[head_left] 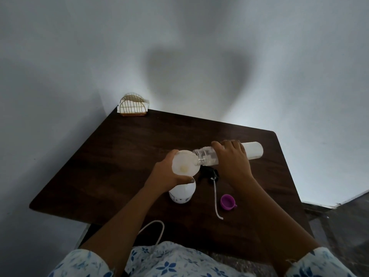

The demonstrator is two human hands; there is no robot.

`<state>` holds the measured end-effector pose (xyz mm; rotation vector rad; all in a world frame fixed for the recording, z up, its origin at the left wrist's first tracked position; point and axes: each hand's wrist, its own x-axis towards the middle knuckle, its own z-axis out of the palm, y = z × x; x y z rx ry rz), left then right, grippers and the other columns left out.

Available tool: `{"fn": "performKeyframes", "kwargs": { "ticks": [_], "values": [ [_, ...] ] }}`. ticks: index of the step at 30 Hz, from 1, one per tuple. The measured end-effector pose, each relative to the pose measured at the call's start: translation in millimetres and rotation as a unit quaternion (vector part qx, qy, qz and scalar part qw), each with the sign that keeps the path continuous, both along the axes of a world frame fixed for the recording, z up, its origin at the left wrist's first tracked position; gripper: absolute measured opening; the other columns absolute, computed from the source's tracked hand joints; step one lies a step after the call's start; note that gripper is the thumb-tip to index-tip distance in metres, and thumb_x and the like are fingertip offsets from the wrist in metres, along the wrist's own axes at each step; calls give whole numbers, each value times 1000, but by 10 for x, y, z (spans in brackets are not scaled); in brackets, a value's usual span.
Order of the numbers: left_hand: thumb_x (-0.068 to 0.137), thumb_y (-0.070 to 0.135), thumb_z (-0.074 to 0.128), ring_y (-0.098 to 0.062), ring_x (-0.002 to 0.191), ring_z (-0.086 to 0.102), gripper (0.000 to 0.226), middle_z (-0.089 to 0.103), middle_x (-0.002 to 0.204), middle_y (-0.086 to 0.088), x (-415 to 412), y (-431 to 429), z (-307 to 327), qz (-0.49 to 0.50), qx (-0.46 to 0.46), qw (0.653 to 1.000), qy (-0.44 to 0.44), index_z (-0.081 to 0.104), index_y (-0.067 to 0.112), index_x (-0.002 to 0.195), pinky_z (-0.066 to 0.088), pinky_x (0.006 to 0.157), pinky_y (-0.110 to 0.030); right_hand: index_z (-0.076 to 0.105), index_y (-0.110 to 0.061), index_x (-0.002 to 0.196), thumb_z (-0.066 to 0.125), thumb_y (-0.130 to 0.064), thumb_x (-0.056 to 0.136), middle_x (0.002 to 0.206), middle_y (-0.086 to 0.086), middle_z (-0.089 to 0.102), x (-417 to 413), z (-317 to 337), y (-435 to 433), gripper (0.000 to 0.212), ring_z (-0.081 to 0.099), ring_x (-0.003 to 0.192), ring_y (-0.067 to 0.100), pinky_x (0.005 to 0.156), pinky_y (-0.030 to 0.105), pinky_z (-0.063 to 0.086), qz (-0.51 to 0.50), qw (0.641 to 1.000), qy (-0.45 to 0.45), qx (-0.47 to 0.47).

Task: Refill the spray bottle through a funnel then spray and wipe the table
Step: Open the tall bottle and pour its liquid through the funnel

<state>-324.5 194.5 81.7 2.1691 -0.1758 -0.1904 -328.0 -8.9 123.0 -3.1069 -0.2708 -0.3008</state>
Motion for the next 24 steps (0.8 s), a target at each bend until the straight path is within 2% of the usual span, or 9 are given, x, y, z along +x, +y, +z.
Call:
{"fn": "performKeyframes", "kwargs": {
  "ticks": [10,24],
  "values": [
    [58,39,84,-17,112,47,93,48,129,3,24,-1,-25,0,11,1000,-2,31,30,134,42,81,-28,43,-19,132,73,-24,75,131,12,50,-3,2,2,65,40,124,30,109,45,26,-3,1000,6,-7],
    [55,44,83,-17,109,50,94,50,126,3,35,5,-62,4,14,1000,-1,32,33,132,46,81,-30,43,-18,132,71,-22,77,128,12,52,-7,0,-2,63,41,122,31,108,44,27,0,1000,-1,-2]
  ]
}}
